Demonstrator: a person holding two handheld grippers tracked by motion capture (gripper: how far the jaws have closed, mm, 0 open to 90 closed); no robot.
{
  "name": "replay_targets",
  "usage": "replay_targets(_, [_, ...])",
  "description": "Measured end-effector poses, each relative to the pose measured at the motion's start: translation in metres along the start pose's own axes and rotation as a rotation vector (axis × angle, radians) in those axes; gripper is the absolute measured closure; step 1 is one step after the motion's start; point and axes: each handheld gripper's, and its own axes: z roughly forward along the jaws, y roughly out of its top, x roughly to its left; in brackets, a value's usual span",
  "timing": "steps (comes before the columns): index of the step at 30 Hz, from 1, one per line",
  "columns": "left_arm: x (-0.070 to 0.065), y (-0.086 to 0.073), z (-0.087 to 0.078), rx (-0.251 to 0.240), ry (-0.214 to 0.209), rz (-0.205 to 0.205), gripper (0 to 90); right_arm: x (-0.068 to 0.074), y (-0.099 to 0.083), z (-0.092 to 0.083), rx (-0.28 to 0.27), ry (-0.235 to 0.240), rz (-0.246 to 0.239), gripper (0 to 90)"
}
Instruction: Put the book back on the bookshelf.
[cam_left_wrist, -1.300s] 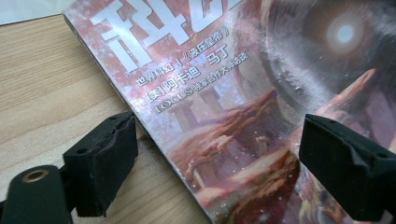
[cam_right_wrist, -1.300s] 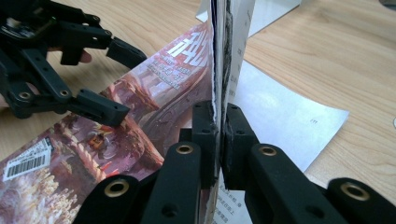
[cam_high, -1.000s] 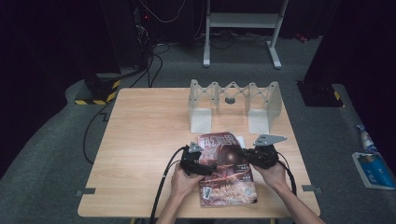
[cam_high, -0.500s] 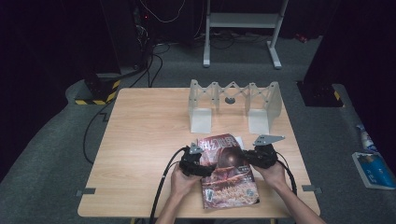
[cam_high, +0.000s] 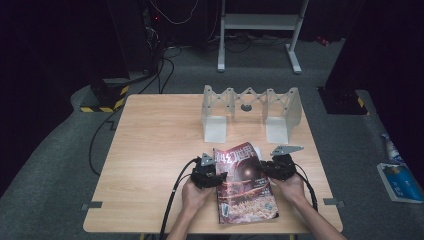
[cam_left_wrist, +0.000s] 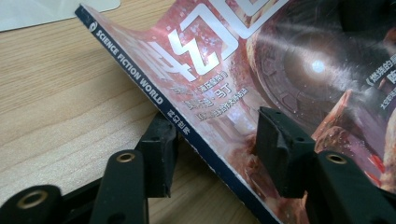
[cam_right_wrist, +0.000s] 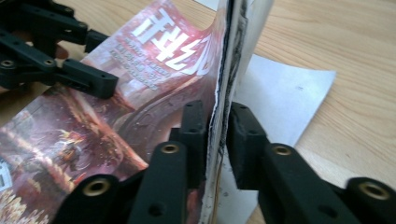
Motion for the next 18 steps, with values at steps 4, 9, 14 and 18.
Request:
replay_targets(4, [0.000,0.000,0.000,-0.003,0.004,0.000,51.9,-0.005,-0.005,0.000,0.011,-0.029,0.013,60.8])
replay_targets(9, [0.000,0.001,-0.001,-0.004,0.001,-0.011,52.4,-0.009,-0.008,-0.006,-0.003,-0.067,0.010,59.4])
replay_targets(14, [0.000,0.001,-0.001,-0.004,0.000,-0.015,52.6,-0.020,-0.011,-0.015,-0.016,-0.088,0.069,66.0])
replay_targets(18, [0.001,0.001,-0.001,-0.007,-0.002,-0.015,52.5,-0.021,-0.009,-0.013,0.002,-0.123,0.090,73.0])
